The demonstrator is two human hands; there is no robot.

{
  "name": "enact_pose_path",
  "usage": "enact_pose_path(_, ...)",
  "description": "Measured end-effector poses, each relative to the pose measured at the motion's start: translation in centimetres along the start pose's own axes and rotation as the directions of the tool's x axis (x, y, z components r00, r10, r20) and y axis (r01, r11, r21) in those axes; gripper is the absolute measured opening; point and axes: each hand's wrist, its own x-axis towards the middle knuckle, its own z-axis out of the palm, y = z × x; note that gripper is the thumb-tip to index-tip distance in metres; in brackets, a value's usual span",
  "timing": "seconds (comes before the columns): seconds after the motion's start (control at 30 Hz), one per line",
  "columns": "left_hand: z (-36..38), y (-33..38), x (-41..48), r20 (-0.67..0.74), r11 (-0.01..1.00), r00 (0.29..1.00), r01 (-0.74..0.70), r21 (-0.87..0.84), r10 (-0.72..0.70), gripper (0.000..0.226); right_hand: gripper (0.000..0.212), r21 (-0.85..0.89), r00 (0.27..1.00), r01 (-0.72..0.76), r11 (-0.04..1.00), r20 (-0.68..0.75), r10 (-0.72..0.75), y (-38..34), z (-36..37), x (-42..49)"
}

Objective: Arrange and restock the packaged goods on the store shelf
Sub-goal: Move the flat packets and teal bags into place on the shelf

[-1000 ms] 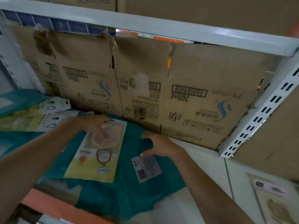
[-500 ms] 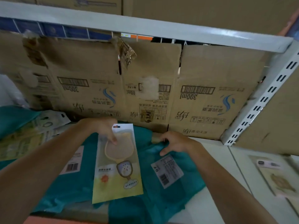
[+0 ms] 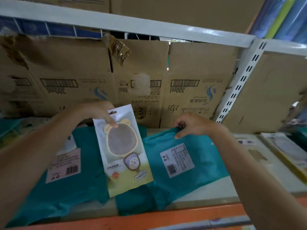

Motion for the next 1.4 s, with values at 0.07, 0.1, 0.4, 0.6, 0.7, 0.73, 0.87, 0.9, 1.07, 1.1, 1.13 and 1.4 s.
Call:
enact_pose_path(0.07,-0.5,1.7,-0.4,0.03,0.997,0.999,-0.024,0.072,0.022,0.052,0.018,0.083,1.0,-0.005,0.997,0.009,0.004,0.1,-1.0,-1.5)
enact_pose_path(0.1,-0.7,2.5,-0.7,0.05,0.995,0.998,-0.048,0.088,0.044,0.056,0.018,0.12,1.0,-0.01,0.993,0.003,0.01,0.2,-1.4,-2.2)
enact_pose_path(0.4,-1.3,12.6,-2.6,-0.018,0.975,0.991,-0.129,0.18,0.134,0.047,0.013,0.089,0.983,0.037,0.995,-0.182,-0.02,2.8,-5.6,-9.2)
enact_pose_path(0.6,2.3,20.1,-1.4,-0.211,0.947,0.966,-0.076,0.313,0.148,0.045,0.02,-0.096,0.939,0.013,0.995,-0.34,-0.046,8.6,-9.5,-14.8)
enact_pose_path(0.7,4.6,24.5,-0.5,-0.251,0.935,0.959,-0.037,0.352,0.132,0.042,0.019,-0.192,0.918,-0.049,0.98,-0.395,-0.031,12.4,-11.3,-17.8)
enact_pose_path(0.73,5.6,26.0,-0.2,-0.271,0.936,0.951,-0.044,0.349,0.145,0.045,0.023,-0.222,0.913,-0.066,0.973,-0.406,-0.03,13.6,-11.8,-18.7)
enact_pose_path(0.87,10.1,30.8,1.5,-0.307,0.934,0.934,-0.065,0.351,0.181,0.048,0.027,-0.274,0.892,-0.148,0.95,-0.451,0.009,17.8,-12.6,-22.4)
enact_pose_path(0.9,11.1,31.6,2.1,-0.288,0.941,0.941,-0.075,0.33,0.176,0.047,0.027,-0.276,0.885,-0.171,0.946,-0.465,0.024,18.7,-12.7,-23.1)
enact_pose_path(1.07,13.8,34.9,5.5,-0.213,0.949,0.96,-0.117,0.291,0.184,0.042,0.025,-0.242,0.841,-0.24,0.94,-0.535,0.077,22.6,-13.5,-25.6)
enact_pose_path(1.1,14.0,35.6,6.2,-0.203,0.949,0.961,-0.126,0.288,0.189,0.041,0.024,-0.227,0.833,-0.244,0.943,-0.547,0.084,23.3,-13.8,-25.9)
enact_pose_path(1.13,14.3,36.2,6.9,-0.189,0.948,0.963,-0.133,0.29,0.193,0.039,0.024,-0.212,0.826,-0.248,0.945,-0.557,0.092,23.8,-14.1,-26.3)
enact_pose_path(1.4,16.0,41.8,12.5,-0.112,0.95,0.963,-0.217,0.223,0.246,0.026,0.024,-0.154,0.715,-0.325,0.933,-0.686,0.136,29.6,-17.2,-28.7)
